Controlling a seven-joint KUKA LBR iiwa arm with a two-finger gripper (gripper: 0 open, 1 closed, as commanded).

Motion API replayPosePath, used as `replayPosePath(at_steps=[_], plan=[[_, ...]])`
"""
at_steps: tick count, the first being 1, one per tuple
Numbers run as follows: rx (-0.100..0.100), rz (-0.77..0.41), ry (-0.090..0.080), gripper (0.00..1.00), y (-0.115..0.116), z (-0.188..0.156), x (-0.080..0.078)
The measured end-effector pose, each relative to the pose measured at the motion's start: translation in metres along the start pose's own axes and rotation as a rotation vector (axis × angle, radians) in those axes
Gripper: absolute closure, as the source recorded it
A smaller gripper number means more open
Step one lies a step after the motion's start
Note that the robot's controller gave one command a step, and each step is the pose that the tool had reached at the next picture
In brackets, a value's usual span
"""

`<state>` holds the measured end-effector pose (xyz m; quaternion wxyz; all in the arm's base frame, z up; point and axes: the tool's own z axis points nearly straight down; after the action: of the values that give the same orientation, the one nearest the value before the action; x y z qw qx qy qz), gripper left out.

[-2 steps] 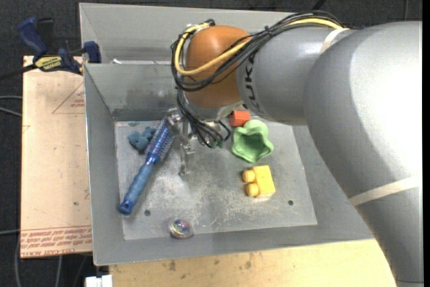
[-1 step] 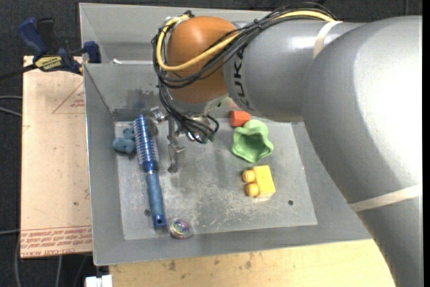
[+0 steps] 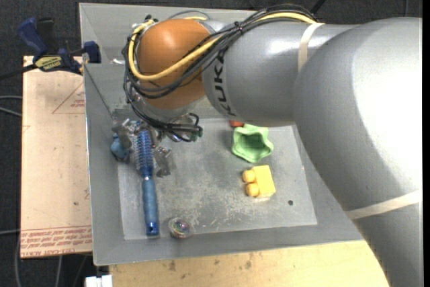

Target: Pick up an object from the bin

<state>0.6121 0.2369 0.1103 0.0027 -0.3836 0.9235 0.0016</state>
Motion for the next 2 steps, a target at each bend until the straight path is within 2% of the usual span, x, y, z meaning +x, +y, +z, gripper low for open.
replayPosePath(at_steps=[1,2], plan=[[0.003,-0.343,0.011,0.0,0.033,0.04,0.02],[0.002,-0.331,0.003,0.0,0.015,0.04,0.004]])
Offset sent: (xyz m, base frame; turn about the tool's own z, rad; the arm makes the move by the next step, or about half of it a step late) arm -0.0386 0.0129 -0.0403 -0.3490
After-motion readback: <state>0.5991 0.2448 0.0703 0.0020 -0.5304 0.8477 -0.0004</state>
